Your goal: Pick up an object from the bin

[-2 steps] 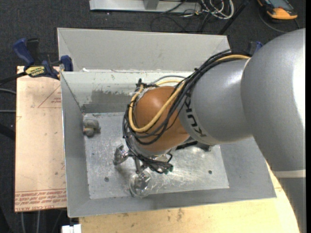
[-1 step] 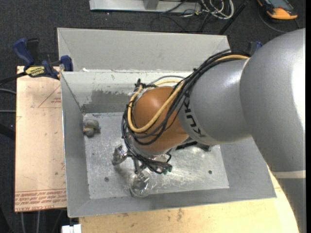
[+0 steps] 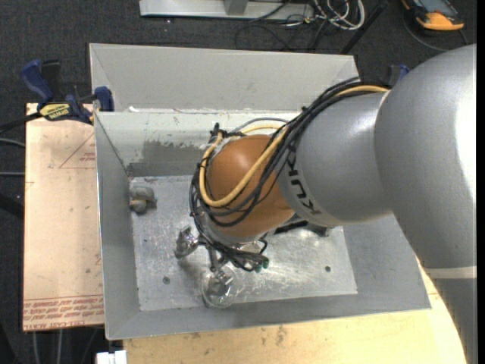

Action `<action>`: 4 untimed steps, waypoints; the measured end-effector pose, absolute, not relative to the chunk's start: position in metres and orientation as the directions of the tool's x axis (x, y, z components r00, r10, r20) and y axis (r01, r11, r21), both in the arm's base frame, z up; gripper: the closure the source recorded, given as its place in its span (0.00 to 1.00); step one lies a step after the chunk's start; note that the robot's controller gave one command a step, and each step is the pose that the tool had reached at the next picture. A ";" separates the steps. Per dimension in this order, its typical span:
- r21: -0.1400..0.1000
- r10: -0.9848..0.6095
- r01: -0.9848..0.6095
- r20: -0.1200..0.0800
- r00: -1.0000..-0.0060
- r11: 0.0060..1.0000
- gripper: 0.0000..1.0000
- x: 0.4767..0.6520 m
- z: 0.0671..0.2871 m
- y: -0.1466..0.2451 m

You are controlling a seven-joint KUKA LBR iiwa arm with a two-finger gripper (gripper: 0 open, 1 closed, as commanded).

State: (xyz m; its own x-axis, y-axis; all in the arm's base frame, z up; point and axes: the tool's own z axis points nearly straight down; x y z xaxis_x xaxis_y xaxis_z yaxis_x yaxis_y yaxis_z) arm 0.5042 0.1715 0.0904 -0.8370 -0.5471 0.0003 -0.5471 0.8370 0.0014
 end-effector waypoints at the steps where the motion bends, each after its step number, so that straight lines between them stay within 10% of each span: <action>1: 0.001 -0.723 -0.723 -0.001 -0.691 0.691 0.00 0.500 0.104 0.163; 2: 0.001 -0.830 -0.830 -0.003 -0.558 0.558 0.00 0.505 0.103 0.141; 3: -0.027 -0.984 -0.984 -0.020 -0.175 0.175 1.00 0.502 0.093 0.133; 4: -0.027 -0.984 -0.984 -0.020 -0.176 0.176 1.00 0.502 0.093 0.133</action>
Offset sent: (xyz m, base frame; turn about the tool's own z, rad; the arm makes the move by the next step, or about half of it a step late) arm 0.0062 -0.0630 0.0081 -0.2805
